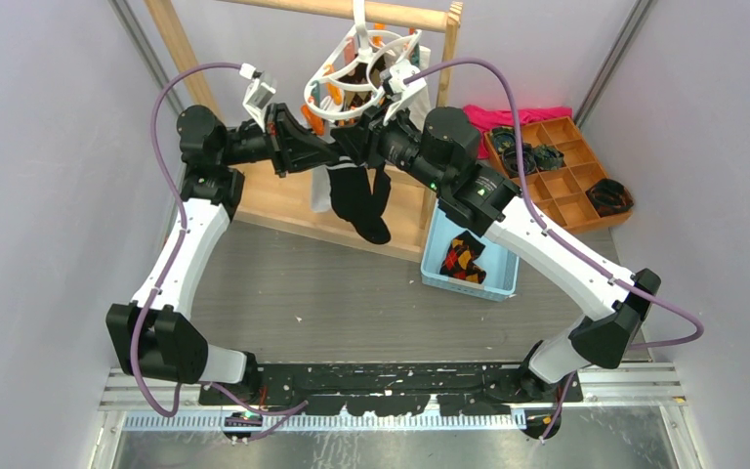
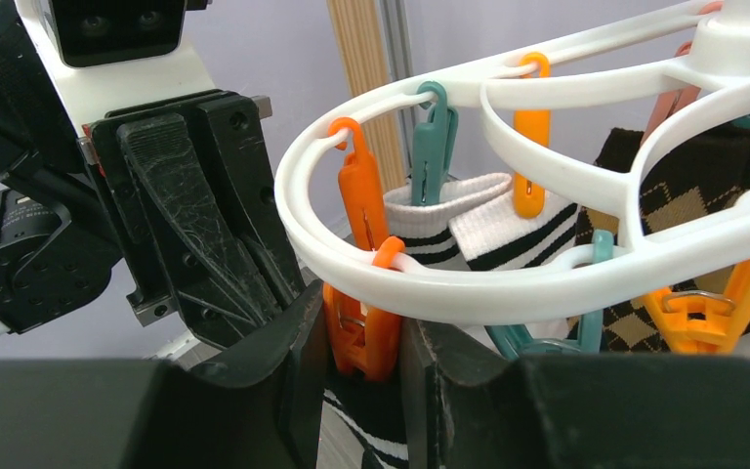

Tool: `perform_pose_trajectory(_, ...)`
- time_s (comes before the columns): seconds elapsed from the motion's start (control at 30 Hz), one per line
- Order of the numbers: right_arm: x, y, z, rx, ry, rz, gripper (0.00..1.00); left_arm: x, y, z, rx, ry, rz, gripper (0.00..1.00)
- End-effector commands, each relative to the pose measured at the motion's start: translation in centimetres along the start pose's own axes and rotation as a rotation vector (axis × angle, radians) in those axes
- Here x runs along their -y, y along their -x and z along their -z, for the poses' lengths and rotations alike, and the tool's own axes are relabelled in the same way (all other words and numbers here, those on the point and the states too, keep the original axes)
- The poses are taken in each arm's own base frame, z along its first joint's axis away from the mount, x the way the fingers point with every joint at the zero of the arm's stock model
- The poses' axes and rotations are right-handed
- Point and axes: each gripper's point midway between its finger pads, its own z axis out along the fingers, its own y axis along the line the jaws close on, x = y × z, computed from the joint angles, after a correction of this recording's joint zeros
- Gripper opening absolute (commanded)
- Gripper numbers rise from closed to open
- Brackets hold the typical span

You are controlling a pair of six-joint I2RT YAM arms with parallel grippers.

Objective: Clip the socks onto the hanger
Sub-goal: Clamp the sock onto the hanger.

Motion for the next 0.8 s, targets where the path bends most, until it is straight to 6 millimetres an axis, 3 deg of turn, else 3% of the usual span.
perform_pose_trajectory(0.0, -1.2, 4.0, 1.2, 0.096, 0.039, -0.011, 0.11, 0.8, -0.1, 0.3, -0.021, -0.032, -0.042, 0.0)
perform_pose_trajectory(0.3, -1.6, 4.6, 1.3, 0.107, 0.057, -0.035, 0.1, 0.0, -2.0, 0.6, -0.07, -0.011, -0.06, 0.0)
perform_pose_trajectory(0.77, -2.1, 3.6, 1.6, 0.081, 0.089, -0.041, 0.1, 0.4, -0.3, 0.3, -0.051, -0.043, -0.033, 0.0)
